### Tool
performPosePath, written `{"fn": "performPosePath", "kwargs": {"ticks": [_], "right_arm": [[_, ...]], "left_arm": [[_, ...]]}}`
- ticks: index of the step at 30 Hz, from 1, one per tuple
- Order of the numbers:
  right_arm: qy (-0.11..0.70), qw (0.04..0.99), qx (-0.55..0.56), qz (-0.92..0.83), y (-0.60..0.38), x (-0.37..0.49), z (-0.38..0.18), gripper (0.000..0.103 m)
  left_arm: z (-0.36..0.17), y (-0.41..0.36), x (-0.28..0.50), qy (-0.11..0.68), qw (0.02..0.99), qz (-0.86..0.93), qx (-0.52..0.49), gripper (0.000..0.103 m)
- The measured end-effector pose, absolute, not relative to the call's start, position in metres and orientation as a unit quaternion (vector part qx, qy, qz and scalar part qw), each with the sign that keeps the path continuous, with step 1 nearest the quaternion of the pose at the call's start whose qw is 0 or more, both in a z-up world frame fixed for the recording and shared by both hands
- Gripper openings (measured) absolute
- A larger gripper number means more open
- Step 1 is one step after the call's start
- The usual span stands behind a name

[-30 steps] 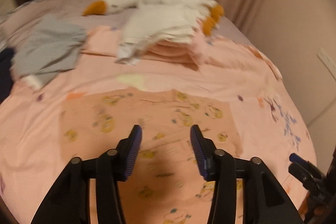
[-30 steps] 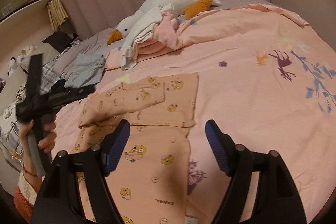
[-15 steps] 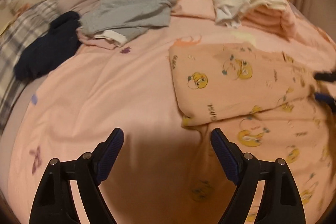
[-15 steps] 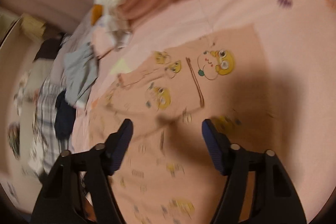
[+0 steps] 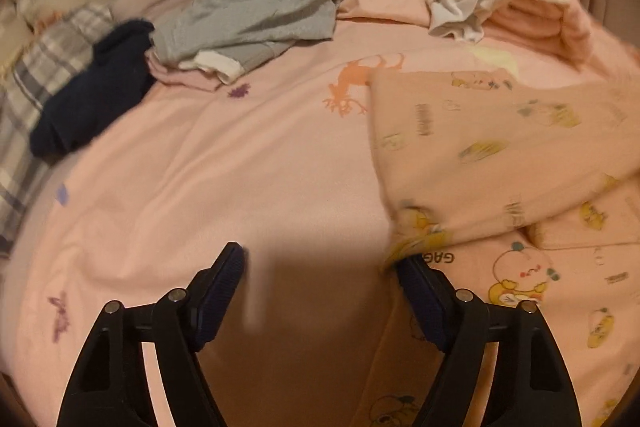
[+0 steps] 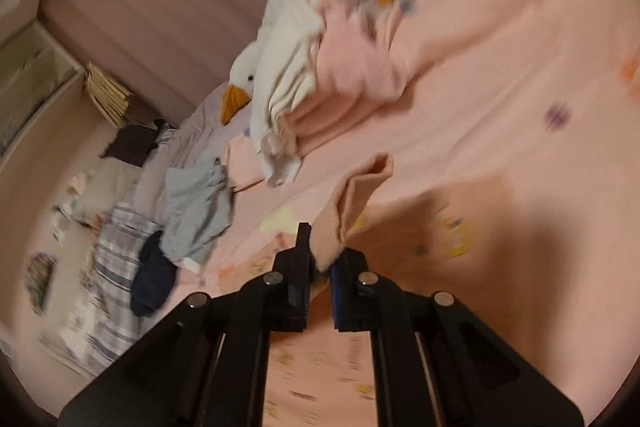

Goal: Fold small clothes

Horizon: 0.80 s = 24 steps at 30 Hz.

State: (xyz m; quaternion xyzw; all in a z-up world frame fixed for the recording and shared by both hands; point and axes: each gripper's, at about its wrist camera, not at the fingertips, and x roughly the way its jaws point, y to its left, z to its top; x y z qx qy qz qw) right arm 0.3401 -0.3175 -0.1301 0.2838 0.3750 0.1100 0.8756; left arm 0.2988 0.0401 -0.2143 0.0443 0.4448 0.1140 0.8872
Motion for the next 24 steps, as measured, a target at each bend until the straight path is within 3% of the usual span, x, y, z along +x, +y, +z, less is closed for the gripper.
{"fn": "performPosePath", "kwargs": {"ticks": [6,8,10,15,18,20,22,24], "right_arm": [[0.449,0.865,0.222,-0.008,-0.357,0.318,-0.201,0.013],[0.466,0.861,0.202,-0.024,-0.366,0.315,-0.214,0.003],[0.463,0.859,0.218,-0.012,-0.375,0.311,-0.205,0.014],[0.405,0.893,0.191,0.038,-0.353,0.307,-0.141,0.015],[0.391,0.896,0.176,0.113,-0.311,0.310,-0.121,0.016],[0.412,0.888,0.163,0.127,-0.285,0.323,-0.128,0.016],[0.434,0.876,0.157,0.141,-0.259,0.340,-0.148,0.016],[0.475,0.853,0.153,0.156,-0.237,0.353,-0.180,0.015]], "left_arm": [[-0.210,0.033,0.295,0.458,0.876,0.139,0.061,0.072],[-0.200,0.027,0.292,0.486,0.859,0.126,0.097,0.072],[-0.182,0.022,0.283,0.489,0.851,0.138,0.130,0.072],[-0.107,0.020,0.242,0.356,0.924,0.119,0.072,0.072],[-0.106,0.007,0.258,0.305,0.948,0.080,0.038,0.072],[-0.132,-0.006,0.305,0.373,0.924,0.065,0.043,0.067],[-0.173,-0.011,0.343,0.461,0.886,0.041,0.034,0.050],[-0.204,-0.012,0.346,0.501,0.862,0.053,0.052,0.046]]}}
